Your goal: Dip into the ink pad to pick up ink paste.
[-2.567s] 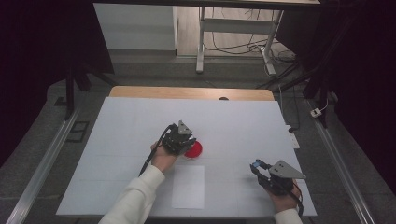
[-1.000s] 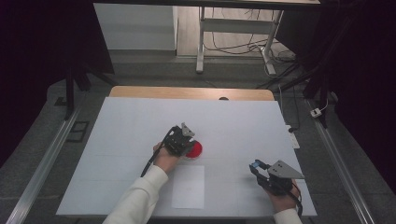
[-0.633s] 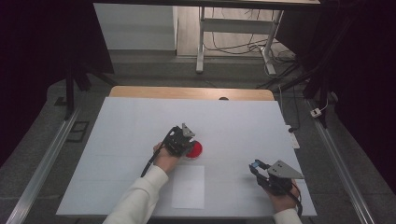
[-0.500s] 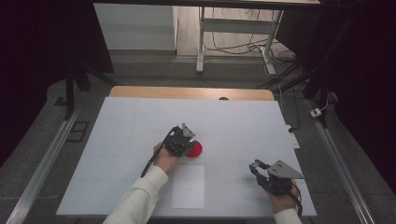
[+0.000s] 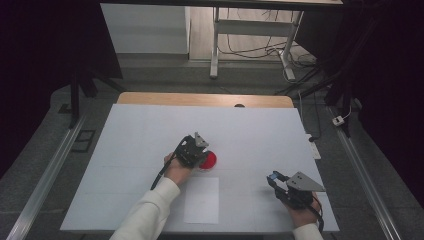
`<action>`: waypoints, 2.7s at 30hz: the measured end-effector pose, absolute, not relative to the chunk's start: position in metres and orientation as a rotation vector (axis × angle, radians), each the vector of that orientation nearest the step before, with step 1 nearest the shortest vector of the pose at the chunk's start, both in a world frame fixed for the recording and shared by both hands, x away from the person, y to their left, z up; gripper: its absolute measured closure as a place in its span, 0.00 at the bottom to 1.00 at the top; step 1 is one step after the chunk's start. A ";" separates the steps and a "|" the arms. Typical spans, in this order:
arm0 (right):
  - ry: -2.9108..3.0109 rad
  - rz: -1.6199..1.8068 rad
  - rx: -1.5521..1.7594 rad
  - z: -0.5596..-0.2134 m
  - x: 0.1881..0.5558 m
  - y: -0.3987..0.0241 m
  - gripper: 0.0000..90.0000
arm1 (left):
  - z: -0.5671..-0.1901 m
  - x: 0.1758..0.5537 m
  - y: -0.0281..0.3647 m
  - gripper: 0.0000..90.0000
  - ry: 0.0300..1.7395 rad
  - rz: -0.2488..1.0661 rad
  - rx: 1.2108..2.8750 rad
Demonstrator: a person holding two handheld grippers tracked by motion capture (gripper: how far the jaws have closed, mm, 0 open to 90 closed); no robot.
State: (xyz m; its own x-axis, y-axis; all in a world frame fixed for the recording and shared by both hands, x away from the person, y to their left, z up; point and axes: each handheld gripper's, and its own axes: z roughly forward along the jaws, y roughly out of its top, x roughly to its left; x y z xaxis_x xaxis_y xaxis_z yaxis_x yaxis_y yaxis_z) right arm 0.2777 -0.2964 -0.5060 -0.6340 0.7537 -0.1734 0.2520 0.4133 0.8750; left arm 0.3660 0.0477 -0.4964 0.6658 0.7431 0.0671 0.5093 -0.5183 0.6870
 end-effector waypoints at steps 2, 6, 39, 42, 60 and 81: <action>2.112 1.172 0.850 -0.506 0.278 -0.296 0.72 | -0.496 0.366 0.048 0.84 0.963 0.470 2.234; 2.113 1.172 0.850 -0.506 0.278 -0.297 0.72 | -0.493 0.365 0.049 0.84 0.958 0.470 2.213; 2.115 1.163 0.860 -0.507 0.278 -0.297 0.72 | -0.477 0.348 0.065 0.84 0.906 0.441 2.132; 2.115 1.163 0.860 -0.507 0.278 -0.297 0.72 | -0.477 0.346 0.064 0.84 0.904 0.442 2.130; 2.127 1.157 0.865 -0.509 0.279 -0.297 0.72 | -0.483 0.344 0.064 0.84 0.898 0.445 2.132; 2.140 1.149 0.863 -0.510 0.280 -0.296 0.71 | -0.488 0.344 0.060 0.84 0.883 0.432 2.138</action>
State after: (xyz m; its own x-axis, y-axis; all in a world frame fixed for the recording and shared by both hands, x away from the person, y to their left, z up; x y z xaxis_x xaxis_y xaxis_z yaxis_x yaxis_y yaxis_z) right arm 0.2802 -0.2962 -0.5103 -0.6386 0.7509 -0.1684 0.2747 0.4269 0.8616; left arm 0.3441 0.0599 -0.4876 0.7022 0.7117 0.0181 0.4512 -0.4646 0.7620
